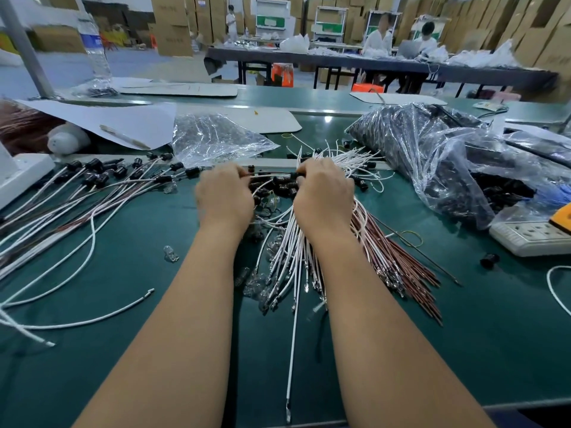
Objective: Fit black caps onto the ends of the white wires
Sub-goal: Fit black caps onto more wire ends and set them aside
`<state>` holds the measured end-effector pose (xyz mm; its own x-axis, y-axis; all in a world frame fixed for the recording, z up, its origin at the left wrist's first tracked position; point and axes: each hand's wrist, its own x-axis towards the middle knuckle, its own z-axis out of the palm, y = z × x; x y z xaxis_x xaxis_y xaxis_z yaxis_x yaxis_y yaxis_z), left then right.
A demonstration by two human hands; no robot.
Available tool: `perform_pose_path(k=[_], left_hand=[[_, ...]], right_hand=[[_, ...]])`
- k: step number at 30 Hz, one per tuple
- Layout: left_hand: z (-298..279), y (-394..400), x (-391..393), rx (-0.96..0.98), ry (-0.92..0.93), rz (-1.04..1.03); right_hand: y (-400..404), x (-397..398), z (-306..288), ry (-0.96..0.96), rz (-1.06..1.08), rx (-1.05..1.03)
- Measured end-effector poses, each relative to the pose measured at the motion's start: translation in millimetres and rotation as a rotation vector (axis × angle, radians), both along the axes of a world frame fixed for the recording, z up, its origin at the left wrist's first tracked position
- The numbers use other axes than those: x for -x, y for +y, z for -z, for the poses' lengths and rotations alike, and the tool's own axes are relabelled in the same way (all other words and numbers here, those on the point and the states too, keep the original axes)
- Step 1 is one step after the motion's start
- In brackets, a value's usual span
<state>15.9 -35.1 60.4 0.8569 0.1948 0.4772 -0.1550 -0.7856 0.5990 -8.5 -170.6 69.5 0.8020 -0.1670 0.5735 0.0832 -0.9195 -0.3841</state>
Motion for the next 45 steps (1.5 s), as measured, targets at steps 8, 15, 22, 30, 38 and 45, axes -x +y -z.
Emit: perform_pose_path(k=[8, 15, 22, 30, 38, 45], left_hand=[[-4, 2, 7, -0.008, -0.17, -0.038], [-5, -19, 7, -0.056, -0.216, 0.249], [1, 1, 5, -0.228, 0.168, -0.201], [-2, -17, 3, -0.137, -0.015, 0.139], [2, -4, 1, -0.243, 0.108, -0.103], [0, -2, 2, -0.132, 0.015, 0.061]], right_hand=[[1, 3, -4, 0.065, -0.043, -0.107], [11, 3, -6, 0.053, -0.231, -0.096], [4, 1, -3, 0.14, -0.044, -0.007], [10, 5, -7, 0.077, -0.221, -0.106], [1, 3, -5, 0.059, -0.084, -0.08], [4, 4, -7, 0.09, -0.164, -0.177]])
